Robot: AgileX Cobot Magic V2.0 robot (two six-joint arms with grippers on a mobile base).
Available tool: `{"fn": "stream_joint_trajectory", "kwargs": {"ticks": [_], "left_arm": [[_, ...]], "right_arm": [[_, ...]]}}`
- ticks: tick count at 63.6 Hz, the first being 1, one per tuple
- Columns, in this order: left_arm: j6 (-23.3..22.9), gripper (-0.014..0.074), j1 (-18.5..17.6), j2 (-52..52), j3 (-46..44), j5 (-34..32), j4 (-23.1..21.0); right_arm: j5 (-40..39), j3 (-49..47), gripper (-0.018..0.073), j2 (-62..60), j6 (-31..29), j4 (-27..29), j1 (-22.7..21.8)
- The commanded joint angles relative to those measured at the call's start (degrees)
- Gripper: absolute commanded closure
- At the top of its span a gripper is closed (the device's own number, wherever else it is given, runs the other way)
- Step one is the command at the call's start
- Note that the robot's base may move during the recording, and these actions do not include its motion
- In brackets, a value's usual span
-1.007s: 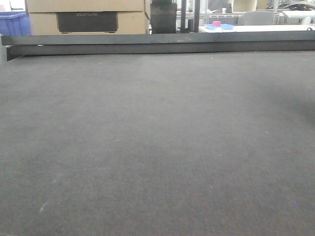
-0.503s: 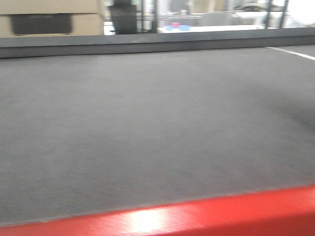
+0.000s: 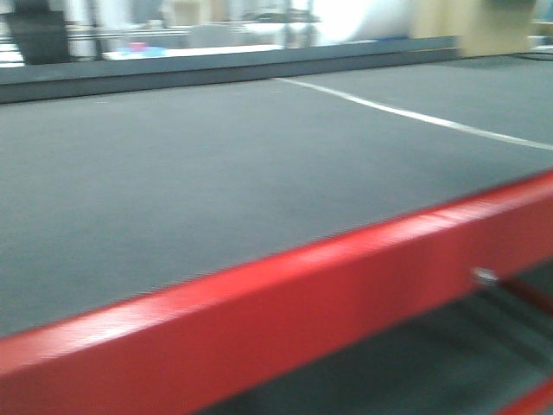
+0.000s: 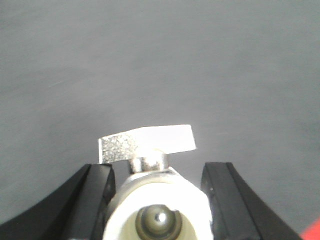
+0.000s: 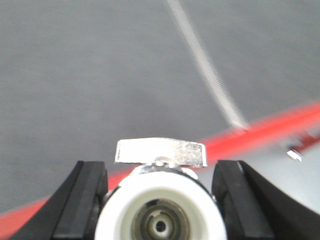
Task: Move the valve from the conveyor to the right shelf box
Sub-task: 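Drive the base away from the conveyor holding both valves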
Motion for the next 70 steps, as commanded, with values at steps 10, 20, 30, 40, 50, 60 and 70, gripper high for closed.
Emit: {"fn": "stream_joint_trajectory", "kwargs": {"ticks": [10, 20, 30, 40, 50, 60, 70], "left_arm": [[-0.46, 0.0708, -0.45, -0.68, -0.65, -2.3, -0.36], [-0.46, 0.0708, -0.45, -0.68, -0.65, -2.3, -0.36], [-0.46, 0.0708, -0.45, -0.68, -0.65, -2.3, -0.36], [-0.46, 0.0708, -0.45, -0.68, -0.65, -2.3, -0.36], [-0.46, 0.0708, -0.45, -0.68, -0.65, -2.3, -0.36], [-0.46, 0.0708, -0.45, -0.68, -0.65, -2.3, -0.36], [-0.46, 0.0708, -0.45, -0.68, -0.65, -2.3, -0.36]], "right_arm": [[-6.02, -1.03, 0.0715, -0.88, -0.18, -0.57, -0.24], [-6.4, -1.03, 0.0715, -0.88, -0.18, -0.57, -0.24], [-6.4, -1.03, 0.0715, -0.88, -0.18, -0.57, -0.24], [-6.4, -1.03, 0.0715, -0.88, -0.18, -0.57, -0.24], [-6.4, -1.03, 0.0715, -0.88, -0.18, -0.57, -0.24], [-6.4, -1.03, 0.0715, -0.88, -0.18, -0.57, -0.24], [-6.4, -1.03, 0.0715, -0.88, -0.18, -0.57, -0.24]]}}
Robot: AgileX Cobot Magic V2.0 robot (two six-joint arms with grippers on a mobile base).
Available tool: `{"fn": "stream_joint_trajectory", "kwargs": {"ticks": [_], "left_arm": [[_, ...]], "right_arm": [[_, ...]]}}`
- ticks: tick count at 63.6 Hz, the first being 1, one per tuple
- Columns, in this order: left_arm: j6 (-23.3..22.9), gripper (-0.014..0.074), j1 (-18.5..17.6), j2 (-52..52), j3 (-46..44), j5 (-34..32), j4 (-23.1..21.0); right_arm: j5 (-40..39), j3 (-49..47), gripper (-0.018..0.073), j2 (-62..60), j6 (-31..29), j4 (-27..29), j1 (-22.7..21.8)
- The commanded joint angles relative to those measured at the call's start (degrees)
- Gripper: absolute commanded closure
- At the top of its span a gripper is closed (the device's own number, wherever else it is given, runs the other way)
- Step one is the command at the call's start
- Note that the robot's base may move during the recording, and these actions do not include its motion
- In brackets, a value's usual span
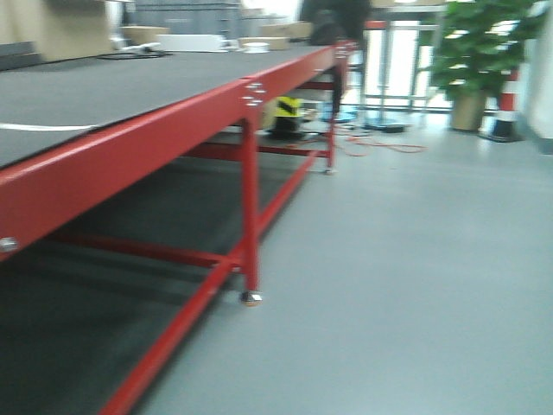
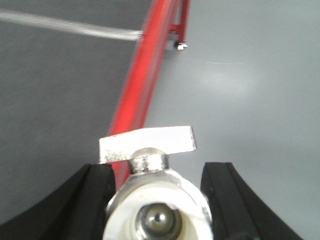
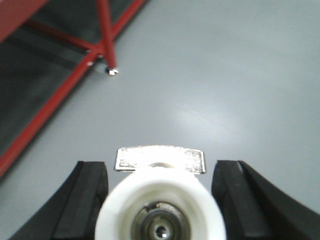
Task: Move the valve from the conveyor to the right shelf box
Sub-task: 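Drive the base away from the conveyor holding both valves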
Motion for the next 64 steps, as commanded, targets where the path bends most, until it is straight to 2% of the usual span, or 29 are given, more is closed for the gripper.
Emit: {"fn": "stream_joint_trajectory", "kwargs": {"ticks": [1, 64], "left_arm": [[-0.46, 0.0708, -0.45, -0.68, -0.65, -2.3, -0.25], [-0.46, 0.0708, -0.45, -0.68, -0.65, -2.3, -0.25]], "right_arm": [[-3.64, -1.03, 0.0715, -0.88, -0.18, -0.12, -0.24], [-3.64, -1.03, 0.0715, -0.88, -0.18, -0.12, -0.24]]}}
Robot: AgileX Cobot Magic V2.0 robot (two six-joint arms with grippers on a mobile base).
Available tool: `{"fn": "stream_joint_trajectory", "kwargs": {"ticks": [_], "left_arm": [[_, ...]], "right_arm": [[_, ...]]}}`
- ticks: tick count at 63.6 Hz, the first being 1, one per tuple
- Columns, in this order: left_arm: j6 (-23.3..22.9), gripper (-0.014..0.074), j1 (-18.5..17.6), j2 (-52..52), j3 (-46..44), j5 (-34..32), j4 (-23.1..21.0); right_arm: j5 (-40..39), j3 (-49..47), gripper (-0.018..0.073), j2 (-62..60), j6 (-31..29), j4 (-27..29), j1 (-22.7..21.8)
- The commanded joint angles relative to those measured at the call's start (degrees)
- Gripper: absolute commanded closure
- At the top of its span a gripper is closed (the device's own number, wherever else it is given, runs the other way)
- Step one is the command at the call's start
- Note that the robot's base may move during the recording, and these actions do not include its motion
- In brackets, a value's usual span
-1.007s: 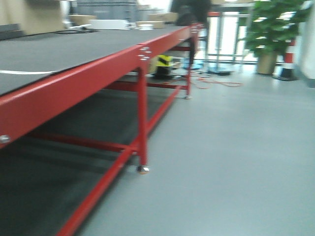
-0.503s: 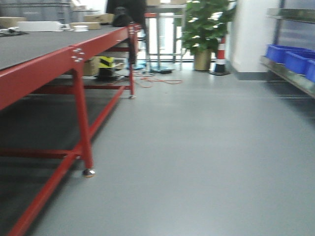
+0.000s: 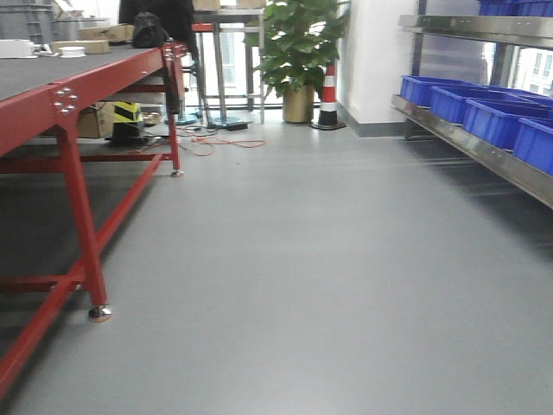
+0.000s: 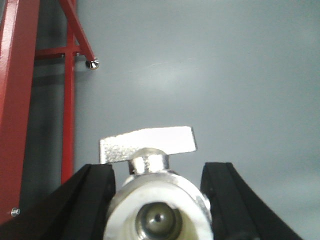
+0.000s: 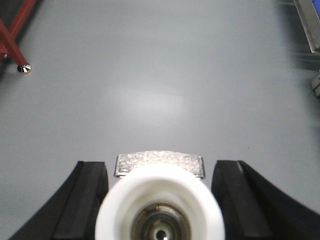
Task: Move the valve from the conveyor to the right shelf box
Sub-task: 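Drive the base away from the conveyor holding both valves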
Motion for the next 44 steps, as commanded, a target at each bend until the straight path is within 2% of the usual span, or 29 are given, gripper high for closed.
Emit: {"fn": "stream_joint_trajectory", "kwargs": {"ticks": [1, 44], "left_arm": [[-0.46, 0.0708, -0.45, -0.68, -0.65, -2.3, -0.13], [-0.46, 0.0708, -0.45, -0.68, -0.65, -2.3, -0.13]], "right_arm": [[-3.64, -1.03, 0.0715, -0.88, -0.18, -0.12, -0.24], [-3.64, -1.03, 0.0715, -0.88, -0.18, -0.12, -0.24]]}}
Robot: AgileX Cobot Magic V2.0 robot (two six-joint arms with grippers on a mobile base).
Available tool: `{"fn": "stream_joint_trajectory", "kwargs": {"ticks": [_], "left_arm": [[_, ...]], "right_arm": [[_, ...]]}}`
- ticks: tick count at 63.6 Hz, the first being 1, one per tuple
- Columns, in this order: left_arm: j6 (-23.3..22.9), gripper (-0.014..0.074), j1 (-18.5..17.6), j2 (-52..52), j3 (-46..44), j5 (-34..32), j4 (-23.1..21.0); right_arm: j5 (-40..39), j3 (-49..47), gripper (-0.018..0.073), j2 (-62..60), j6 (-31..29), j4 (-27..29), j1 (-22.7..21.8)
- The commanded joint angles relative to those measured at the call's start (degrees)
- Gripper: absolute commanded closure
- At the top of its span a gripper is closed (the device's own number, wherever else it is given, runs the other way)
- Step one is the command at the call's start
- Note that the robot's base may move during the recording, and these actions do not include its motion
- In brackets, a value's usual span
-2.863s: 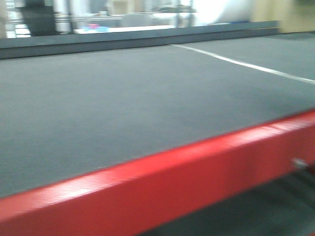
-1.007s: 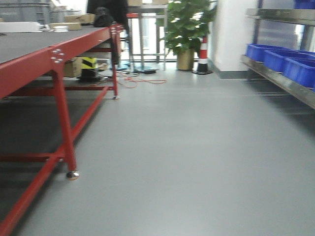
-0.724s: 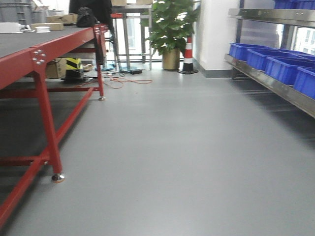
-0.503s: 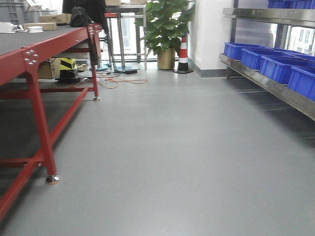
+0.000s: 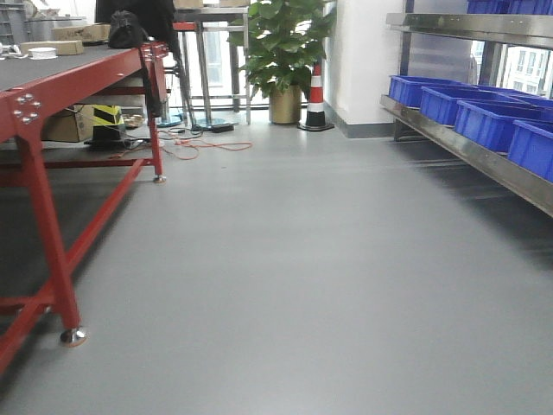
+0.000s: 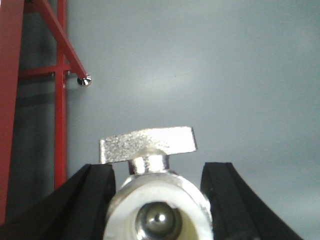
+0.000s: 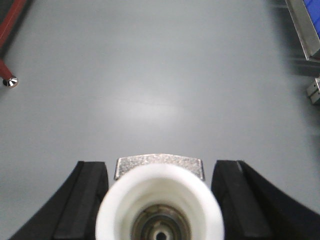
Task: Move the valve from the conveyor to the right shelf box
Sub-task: 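Drive the base away from the conveyor holding both valves, then drive the base up to the steel shelf with blue bins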
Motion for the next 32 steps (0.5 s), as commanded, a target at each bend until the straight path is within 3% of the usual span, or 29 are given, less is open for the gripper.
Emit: {"fn": "stream_joint_trajectory", "kwargs": {"ticks": [1, 32], "left_arm": [[-0.46, 0.0708, -0.45, -0.68, -0.65, -2.3, -0.13], [-0.46, 0.0708, -0.45, -0.68, -0.65, -2.3, -0.13]], "right_arm": [[-3.64, -1.03, 0.0715, -0.88, -0.18, -0.23, -0.24], [-3.64, -1.03, 0.0715, -0.88, -0.18, -0.23, -0.24]]}}
